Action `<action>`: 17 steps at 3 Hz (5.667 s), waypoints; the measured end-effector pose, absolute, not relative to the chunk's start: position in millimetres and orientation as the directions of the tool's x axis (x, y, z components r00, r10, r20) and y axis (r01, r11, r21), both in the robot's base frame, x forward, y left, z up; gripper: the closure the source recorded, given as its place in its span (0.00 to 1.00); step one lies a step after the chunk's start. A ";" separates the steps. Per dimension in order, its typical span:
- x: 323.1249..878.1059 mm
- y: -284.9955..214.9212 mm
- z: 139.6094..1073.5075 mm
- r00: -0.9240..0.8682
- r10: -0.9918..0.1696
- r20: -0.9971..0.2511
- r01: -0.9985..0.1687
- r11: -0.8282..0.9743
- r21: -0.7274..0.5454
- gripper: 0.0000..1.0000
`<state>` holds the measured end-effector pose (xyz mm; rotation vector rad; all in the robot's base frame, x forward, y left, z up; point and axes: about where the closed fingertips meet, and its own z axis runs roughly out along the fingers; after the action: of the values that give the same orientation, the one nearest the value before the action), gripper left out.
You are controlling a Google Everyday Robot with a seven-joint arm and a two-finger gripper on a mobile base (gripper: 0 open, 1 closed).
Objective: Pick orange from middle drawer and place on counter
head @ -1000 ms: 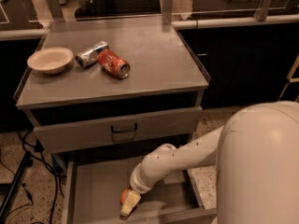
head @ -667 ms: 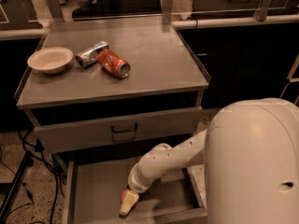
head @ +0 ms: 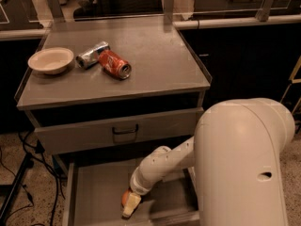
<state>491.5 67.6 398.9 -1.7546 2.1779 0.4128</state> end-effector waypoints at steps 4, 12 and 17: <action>490.9 60.4 372.4 -0.223 -0.888 -0.402 -0.974 0.219 0.057 0.50; 477.5 2.4 484.4 -0.336 -0.855 -0.394 -0.927 0.374 -0.023 1.00; 496.0 -37.7 586.9 -0.356 -0.863 -0.359 -0.873 0.444 -0.201 1.00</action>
Offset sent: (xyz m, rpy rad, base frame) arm 0.0024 -0.0142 -0.0404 -0.0072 0.0527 -0.0305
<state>496.0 -37.7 586.9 -1.4651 2.2887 0.0343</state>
